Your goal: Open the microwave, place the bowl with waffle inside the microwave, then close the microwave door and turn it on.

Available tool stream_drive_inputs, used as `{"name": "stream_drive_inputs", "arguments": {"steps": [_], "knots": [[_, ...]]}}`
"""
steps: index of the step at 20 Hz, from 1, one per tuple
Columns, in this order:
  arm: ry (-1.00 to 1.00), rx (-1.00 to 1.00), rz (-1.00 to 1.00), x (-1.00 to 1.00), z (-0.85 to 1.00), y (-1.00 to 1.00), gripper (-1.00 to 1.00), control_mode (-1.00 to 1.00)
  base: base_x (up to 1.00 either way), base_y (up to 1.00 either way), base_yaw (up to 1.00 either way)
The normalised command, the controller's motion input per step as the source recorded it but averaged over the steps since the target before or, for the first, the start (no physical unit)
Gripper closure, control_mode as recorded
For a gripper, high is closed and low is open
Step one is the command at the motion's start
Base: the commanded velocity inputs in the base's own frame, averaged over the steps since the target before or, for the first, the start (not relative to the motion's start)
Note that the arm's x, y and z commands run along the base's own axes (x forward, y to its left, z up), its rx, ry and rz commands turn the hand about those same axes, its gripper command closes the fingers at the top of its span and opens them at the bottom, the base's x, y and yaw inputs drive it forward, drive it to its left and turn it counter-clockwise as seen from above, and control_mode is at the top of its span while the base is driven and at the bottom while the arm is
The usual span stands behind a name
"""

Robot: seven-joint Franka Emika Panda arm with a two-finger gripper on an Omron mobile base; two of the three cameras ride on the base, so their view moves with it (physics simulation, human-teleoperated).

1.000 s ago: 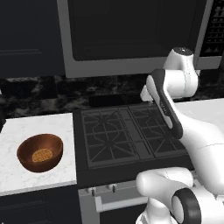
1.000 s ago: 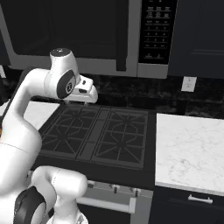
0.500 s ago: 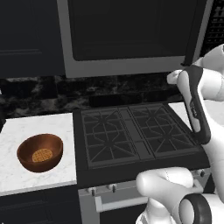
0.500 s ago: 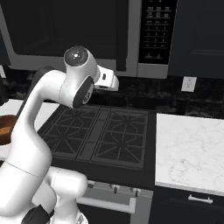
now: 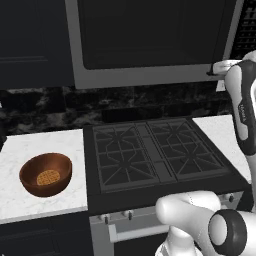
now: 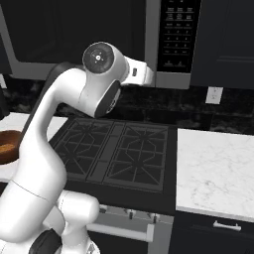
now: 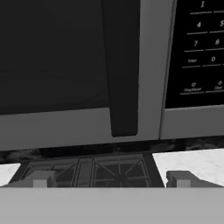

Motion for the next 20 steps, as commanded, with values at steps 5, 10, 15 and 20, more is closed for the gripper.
{"name": "stream_drive_inputs", "arguments": {"steps": [5, 10, 15, 20], "knots": [[-0.17, -0.03, -0.02, -0.34, 0.3, -0.03, -1.0, -1.0, 0.0, 0.0, 0.0], [0.01, -0.04, -0.06, 0.12, -0.04, 0.01, -1.0, -1.0, 0.0, 0.0, 0.0], [0.01, -0.01, -0.26, 0.54, -0.08, -0.24, -1.0, -1.0, 0.0, 0.0, 0.0], [0.0, 0.0, -0.19, 0.51, 0.0, -0.25, -1.0, -1.0, 0.0, 0.0, 0.0]]}}
